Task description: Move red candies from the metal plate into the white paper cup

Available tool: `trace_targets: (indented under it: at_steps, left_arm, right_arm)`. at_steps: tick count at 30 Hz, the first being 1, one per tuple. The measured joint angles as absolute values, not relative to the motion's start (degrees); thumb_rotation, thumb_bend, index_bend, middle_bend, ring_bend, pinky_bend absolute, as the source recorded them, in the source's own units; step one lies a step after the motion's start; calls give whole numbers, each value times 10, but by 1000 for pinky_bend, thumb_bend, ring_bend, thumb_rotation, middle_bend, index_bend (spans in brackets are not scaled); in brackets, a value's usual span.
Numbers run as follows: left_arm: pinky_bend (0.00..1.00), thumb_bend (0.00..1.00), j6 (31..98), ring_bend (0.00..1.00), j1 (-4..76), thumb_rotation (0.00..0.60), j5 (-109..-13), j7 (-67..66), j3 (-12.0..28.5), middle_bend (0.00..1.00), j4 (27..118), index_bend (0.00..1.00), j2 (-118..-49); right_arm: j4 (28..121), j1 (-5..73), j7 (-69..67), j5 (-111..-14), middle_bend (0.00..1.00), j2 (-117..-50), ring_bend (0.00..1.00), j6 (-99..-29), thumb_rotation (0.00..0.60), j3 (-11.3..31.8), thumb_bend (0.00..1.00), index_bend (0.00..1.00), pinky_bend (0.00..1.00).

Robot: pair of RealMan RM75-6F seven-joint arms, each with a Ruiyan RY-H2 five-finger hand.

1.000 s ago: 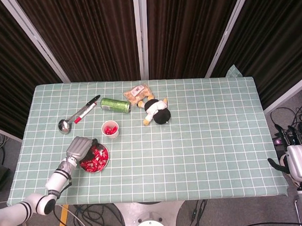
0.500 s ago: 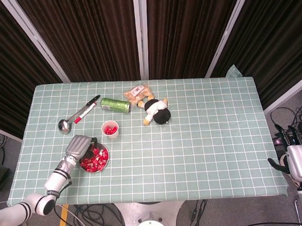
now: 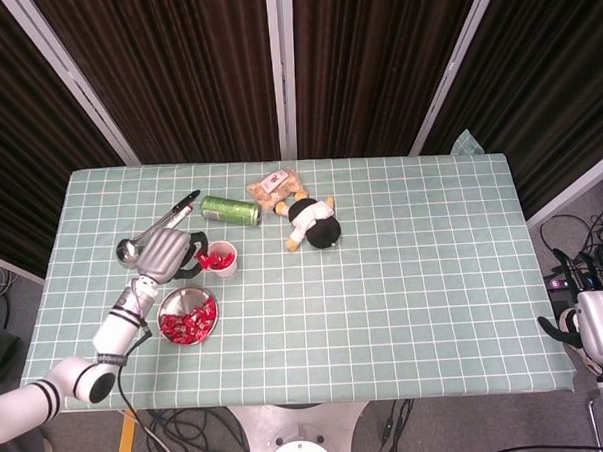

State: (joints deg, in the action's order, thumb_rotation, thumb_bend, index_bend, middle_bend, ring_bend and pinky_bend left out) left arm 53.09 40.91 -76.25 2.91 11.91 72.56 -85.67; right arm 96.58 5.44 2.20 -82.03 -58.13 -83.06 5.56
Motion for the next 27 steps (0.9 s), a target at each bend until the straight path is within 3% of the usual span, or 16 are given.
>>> trace_targets:
  at_steps: [5,12,19,27]
  left_arm:
    - [1000,372,495,897,439,600,-747,17,127,977,693,610,-880]
    - [1000,368,469,891,451,600,-724,-13,117,965,683,415,-890]
    - [1000,361,521,883,421,600,-734,-5,107,956,723,359,-863]
    - [1000,343,610,878,342,600,-772,20,61,953,761,413,-813]
  right_arm:
    - [962,52,18,-818,275,-582,69,-831,600,56,86,34,256]
    - [961,52,17,-815,275,-581,69,-831,600,57,86,33,257]
    - [960,56,16,-818,275,-582,69,-828,600,58,87,33,257]
    - [960,60,16,-823,275,-583,69,-824,600,57,87,33,257]
